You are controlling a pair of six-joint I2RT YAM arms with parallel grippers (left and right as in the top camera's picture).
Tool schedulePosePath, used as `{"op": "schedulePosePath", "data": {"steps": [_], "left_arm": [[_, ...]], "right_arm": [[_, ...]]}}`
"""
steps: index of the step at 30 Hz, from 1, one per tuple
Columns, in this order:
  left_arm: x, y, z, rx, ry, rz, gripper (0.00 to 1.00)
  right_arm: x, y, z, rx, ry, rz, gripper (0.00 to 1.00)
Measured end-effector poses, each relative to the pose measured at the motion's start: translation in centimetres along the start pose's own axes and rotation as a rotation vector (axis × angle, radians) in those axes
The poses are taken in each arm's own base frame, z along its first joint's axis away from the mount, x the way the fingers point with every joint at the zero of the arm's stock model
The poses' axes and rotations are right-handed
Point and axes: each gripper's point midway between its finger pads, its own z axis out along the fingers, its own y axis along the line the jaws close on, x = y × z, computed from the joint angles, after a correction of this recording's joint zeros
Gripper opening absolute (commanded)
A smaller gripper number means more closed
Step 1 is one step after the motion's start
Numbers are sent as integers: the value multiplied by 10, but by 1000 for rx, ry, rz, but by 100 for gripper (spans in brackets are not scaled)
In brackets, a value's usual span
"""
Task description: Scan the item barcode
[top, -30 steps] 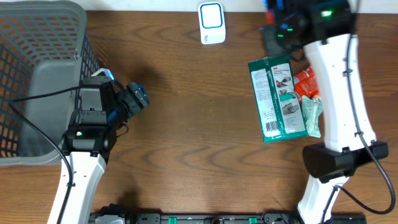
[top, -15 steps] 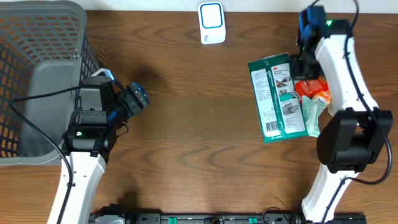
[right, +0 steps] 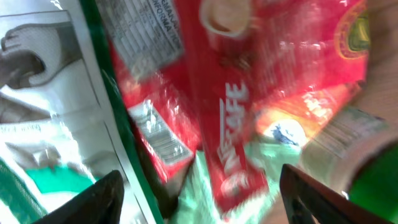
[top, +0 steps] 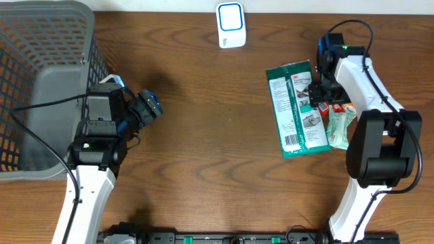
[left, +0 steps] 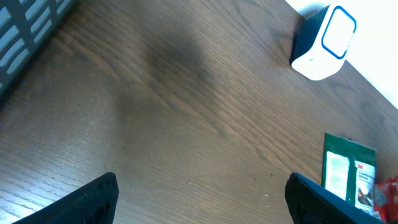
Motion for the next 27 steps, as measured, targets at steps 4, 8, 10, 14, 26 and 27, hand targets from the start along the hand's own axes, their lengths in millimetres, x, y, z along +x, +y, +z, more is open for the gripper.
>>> {"op": "schedulePosePath", "data": {"steps": [4,8,10,14,26,27], "left_arm": [[0,0,0,0,0,0,87],[0,0,0,0,0,0,86],[0,0,0,0,0,0,86],[0,0,0,0,0,0,86],[0,0,0,0,0,0,87],[0,0,0,0,0,0,86]], "right_arm": [[-15,-1,-30,-46,-42,6,69],[-8,12,-49,-148,-29,-27,71],[-8,22,-60,-219,-46,-43,93],[0,37,-98,-324,-112,-79,99],[11,55,-146,-398,-198,-131,99],[11,55,-146,-398,-198,-131,99]]}}
